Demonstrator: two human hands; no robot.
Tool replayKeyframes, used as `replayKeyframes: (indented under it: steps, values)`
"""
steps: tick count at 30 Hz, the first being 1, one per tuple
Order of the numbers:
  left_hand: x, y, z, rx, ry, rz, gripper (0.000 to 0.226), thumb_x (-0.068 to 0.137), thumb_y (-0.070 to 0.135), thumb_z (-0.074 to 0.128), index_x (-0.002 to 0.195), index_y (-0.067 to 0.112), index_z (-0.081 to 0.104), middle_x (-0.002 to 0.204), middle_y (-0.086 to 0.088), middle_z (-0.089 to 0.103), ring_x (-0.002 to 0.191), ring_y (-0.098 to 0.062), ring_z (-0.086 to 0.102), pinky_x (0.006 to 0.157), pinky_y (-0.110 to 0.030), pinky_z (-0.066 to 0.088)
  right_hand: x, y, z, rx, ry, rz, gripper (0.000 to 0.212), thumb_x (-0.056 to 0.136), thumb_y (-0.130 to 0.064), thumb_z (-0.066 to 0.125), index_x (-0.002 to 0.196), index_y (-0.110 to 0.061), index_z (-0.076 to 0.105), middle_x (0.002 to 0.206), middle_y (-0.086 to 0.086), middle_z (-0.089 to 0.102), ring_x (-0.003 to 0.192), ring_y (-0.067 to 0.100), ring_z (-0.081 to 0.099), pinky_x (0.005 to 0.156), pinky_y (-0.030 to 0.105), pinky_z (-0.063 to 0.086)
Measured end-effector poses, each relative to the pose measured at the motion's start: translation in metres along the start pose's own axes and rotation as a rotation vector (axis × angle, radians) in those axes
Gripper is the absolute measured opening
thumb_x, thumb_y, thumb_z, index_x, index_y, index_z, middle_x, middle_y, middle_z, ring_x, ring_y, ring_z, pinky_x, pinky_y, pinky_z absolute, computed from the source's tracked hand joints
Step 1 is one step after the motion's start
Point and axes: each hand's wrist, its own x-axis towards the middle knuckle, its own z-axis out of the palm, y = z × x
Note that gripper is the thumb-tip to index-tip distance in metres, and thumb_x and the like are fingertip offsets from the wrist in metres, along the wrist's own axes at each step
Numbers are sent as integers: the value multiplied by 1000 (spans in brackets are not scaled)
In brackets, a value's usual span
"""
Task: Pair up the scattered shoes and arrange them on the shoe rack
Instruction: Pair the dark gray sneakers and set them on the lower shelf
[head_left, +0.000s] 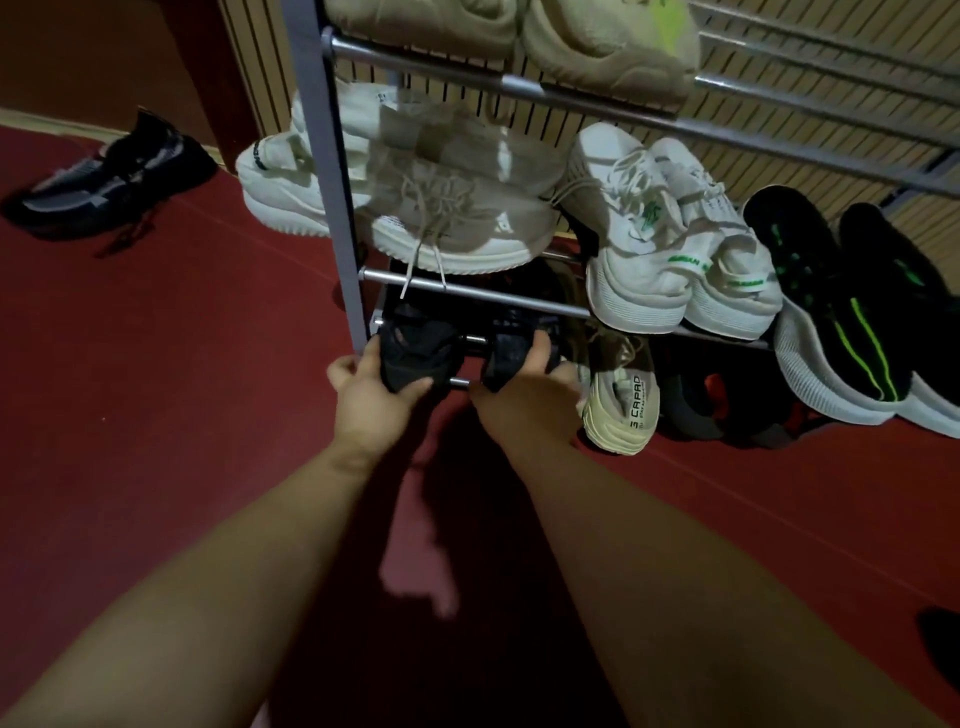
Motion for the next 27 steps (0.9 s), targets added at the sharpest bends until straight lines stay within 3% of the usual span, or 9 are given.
replayKeyframes:
  steps: [3,6,10,14,18,21,23,25,27]
  values:
    - [-1,-9,3,21,-19,-80,74,83,23,70,147,26,32,138,-16,25,114,-31,51,105,-22,31,-7,-5,-2,-146,-78,-44,90,85,-54,54,149,-34,-5,154,19,5,138,36,20,112,51,22]
    - [-1,-20,4,-15,-74,-81,81,82,30,71,149,32,25,137,-15,41,120,-29,51,107,-29,36,-16,-10,0,-292,-142,-143,99,85,-43,58,146,-34,-19,155,23,-9,142,40,6,113,55,13]
    - [6,-15,10,-213,-92,-96,71,86,29,67,146,29,30,131,-3,59,120,-21,56,105,-33,42,-20,-6,5,-392,-149,-236,101,87,-36,58,145,-33,-24,155,23,-8,141,39,11,111,48,19]
    - [4,-10,20,-587,-70,-176,62,91,7,59,145,25,36,127,-2,60,110,-18,61,85,-25,53,-16,-1,-4,-331,-128,-290,107,83,-42,64,147,-34,-20,155,22,6,139,36,21,108,49,26]
    - [-7,-13,23,-811,-41,-253,60,91,-4,53,143,24,39,128,-6,60,110,-22,61,94,-39,51,-4,-2,-9,-142,-153,-378,103,84,-34,63,148,-31,-18,145,17,30,126,32,44,90,37,38]
    - [-10,-18,22,-709,-38,-224,61,90,7,60,143,26,37,132,-6,58,118,-23,58,103,-46,45,4,2,-6,-146,-157,-401,98,86,-34,60,150,-27,-14,148,16,27,131,32,38,97,40,38]
    - [-9,-23,17,-462,-43,-169,72,81,35,68,144,31,32,132,-4,58,121,-21,56,106,-44,43,6,5,-4,-232,-138,-442,93,88,-44,54,150,-28,-13,152,15,24,132,33,37,99,43,36]
    - [-10,-25,10,-236,-73,-152,92,66,64,61,146,38,25,133,-6,57,124,-23,53,107,-42,42,5,12,-4,-318,-150,-484,97,84,-59,49,149,-30,-16,156,13,19,137,33,32,104,47,31]
    - [-14,-24,5,-71,-89,-150,92,70,65,60,149,41,18,136,-14,49,125,-29,50,110,-39,37,5,20,-3,-412,-167,-493,110,75,-69,54,147,-31,-19,158,10,13,144,30,16,110,50,20]
